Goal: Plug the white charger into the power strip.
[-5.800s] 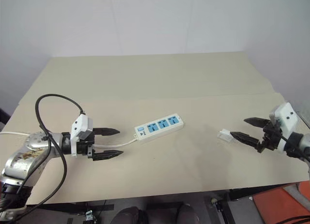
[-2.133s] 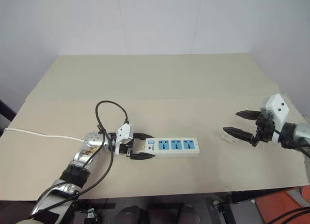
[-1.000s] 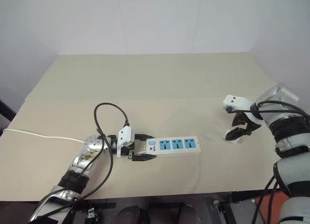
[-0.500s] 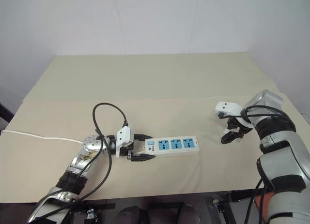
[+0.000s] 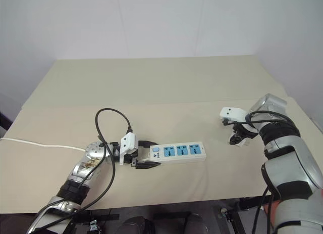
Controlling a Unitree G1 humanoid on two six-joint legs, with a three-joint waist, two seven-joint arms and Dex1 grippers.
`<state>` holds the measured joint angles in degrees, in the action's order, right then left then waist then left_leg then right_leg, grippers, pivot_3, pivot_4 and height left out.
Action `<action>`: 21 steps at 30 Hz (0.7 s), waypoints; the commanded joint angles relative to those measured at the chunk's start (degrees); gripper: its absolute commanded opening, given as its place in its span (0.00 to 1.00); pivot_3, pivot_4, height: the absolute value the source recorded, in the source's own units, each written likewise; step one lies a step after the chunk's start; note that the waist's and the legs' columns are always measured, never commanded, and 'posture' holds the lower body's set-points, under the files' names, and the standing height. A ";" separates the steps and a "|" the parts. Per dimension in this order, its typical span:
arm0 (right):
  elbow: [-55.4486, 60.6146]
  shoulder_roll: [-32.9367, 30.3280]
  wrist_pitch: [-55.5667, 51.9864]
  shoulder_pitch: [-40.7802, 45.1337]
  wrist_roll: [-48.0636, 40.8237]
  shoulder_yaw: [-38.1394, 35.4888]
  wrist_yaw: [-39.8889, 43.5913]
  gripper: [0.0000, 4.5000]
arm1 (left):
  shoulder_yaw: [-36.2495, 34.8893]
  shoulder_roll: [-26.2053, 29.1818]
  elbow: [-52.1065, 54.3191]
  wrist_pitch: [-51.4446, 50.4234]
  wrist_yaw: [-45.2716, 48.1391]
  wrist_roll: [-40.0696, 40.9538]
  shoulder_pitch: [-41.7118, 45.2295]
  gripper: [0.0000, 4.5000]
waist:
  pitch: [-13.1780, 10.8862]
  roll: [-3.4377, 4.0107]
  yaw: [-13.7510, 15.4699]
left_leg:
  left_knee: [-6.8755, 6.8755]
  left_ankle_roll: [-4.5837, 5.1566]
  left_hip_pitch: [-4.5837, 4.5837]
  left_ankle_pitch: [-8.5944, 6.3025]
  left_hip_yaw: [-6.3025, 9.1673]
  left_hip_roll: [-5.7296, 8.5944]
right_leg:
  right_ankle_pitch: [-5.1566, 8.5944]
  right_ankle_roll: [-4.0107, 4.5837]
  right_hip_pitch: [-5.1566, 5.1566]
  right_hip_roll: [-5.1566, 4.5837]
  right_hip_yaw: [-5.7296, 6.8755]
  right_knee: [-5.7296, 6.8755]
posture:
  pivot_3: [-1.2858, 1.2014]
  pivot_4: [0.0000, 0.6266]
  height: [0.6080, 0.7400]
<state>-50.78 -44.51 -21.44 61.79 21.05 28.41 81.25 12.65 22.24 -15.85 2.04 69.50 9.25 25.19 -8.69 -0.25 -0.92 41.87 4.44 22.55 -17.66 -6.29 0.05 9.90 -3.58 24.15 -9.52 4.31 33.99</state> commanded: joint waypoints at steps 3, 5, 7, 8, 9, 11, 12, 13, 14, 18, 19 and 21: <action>16.11 -0.08 -3.77 -3.00 -9.44 -10.29 0.37 0.24 | 2.60 1.01 -1.21 -1.72 1.65 -1.24 -0.27 0.73 | 0.00 0.12 0.11 | -0.02 -0.03 0.02 0.02 -0.02 0.01 | 0.00 0.00 0.08 -0.02 -0.03 0.01 | 0.52 0.24 1.00; 21.79 0.31 -6.64 -4.23 -13.31 -13.89 -0.03 0.24 | 2.46 1.50 -1.80 -1.67 2.23 -1.30 0.40 0.73 | 0.01 0.12 0.15 | -0.04 -0.04 0.06 0.02 -0.01 -0.01 | 0.00 0.01 0.12 -0.01 -0.02 0.02 | 0.52 0.24 1.00; 28.00 2.27 -9.19 -6.38 -19.04 -19.45 -2.45 0.24 | 2.29 1.78 -3.00 -1.72 2.84 -1.27 1.86 0.73 | 0.01 0.12 0.19 | -0.07 -0.04 0.08 0.02 0.01 -0.01 | 0.00 0.01 0.12 0.01 0.00 0.02 | 0.52 0.24 1.00; 30.74 3.68 -8.49 -8.03 -22.08 -22.46 -3.86 0.24 | 2.29 1.90 -3.68 -1.59 3.18 -1.31 2.57 0.73 | 0.01 0.11 0.22 | -0.07 -0.04 0.09 0.02 0.01 -0.01 | 0.00 0.01 0.12 0.01 0.01 0.02 | 0.52 0.24 1.00; 33.29 5.16 -7.90 -9.65 -24.80 -25.14 -5.25 0.24 | 2.29 1.97 -4.30 -1.46 3.49 -1.32 3.20 0.73 | 0.01 0.11 0.27 | -0.06 -0.04 0.09 0.02 0.03 -0.01 | 0.00 0.01 0.10 0.01 0.03 0.02 | 0.52 0.24 1.00; 38.64 7.31 -11.03 -12.41 -29.20 -27.92 -6.47 0.24 | 2.29 1.91 -5.23 -1.39 3.99 -1.22 4.26 0.73 | 0.01 0.11 0.30 | -0.06 -0.04 0.08 0.02 0.05 -0.01 | -0.01 0.02 0.07 0.01 0.06 0.02 | 0.52 0.24 1.00; 40.97 8.28 -12.32 -13.71 -31.12 -28.83 -7.16 0.24 | 2.29 1.89 -5.68 -1.28 4.20 -1.20 4.67 0.73 | 0.01 0.10 0.33 | -0.06 -0.04 0.09 0.02 0.04 0.00 | -0.01 0.02 0.10 0.00 0.06 0.03 | 0.52 0.24 1.00; 43.52 9.52 -13.42 -15.31 -32.86 -29.44 -8.26 0.24 | 2.28 1.90 -6.19 -1.06 4.45 -1.21 5.05 0.73 | 0.01 0.10 0.34 | -0.06 -0.04 0.09 0.02 0.04 0.00 | -0.01 0.02 0.09 0.01 0.06 0.05 | 0.52 0.24 1.00; 45.85 10.73 -13.91 -17.05 -34.54 -29.95 -9.37 0.24 | 2.26 1.88 -6.54 -0.96 4.64 -1.19 5.33 0.73 | 0.01 0.10 0.32 | -0.06 -0.04 0.12 0.02 0.05 -0.01 | -0.01 0.02 0.10 0.01 0.06 0.06 | 0.52 0.24 1.00; 52.33 16.09 -14.83 -23.02 -40.97 -30.81 -12.51 0.24 | 2.28 1.80 -7.80 -0.40 4.97 -1.51 6.21 0.73 | 0.02 0.11 0.25 | -0.07 -0.03 0.15 0.02 0.04 0.00 | -0.01 0.02 0.14 0.04 0.06 0.07 | 0.52 0.24 1.00; 52.95 16.78 -14.46 -23.79 -41.75 -30.69 -13.00 0.24 | 2.23 1.85 -8.08 -0.24 5.05 -1.53 6.34 0.73 | 0.02 0.11 0.23 | -0.06 -0.03 0.14 0.03 0.05 0.00 | -0.01 0.02 0.12 0.05 0.06 0.07 | 0.52 0.24 1.00; 53.30 18.60 -12.45 -25.49 -42.26 -29.36 -13.87 0.24 | 2.15 1.97 -8.23 0.02 4.95 -1.61 6.27 0.73 | 0.02 0.11 0.22 | -0.06 -0.03 0.14 0.03 0.05 0.01 | -0.01 0.02 0.12 0.06 0.06 0.07 | 0.52 0.24 1.00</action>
<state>-0.09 -26.17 -35.81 36.34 -19.36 -0.48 68.26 13.72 23.32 -22.50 2.53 74.43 9.33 31.63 -8.67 -0.15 -0.70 41.81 4.42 22.69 -17.63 -6.25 0.06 9.89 -3.56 24.27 -9.45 4.37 34.06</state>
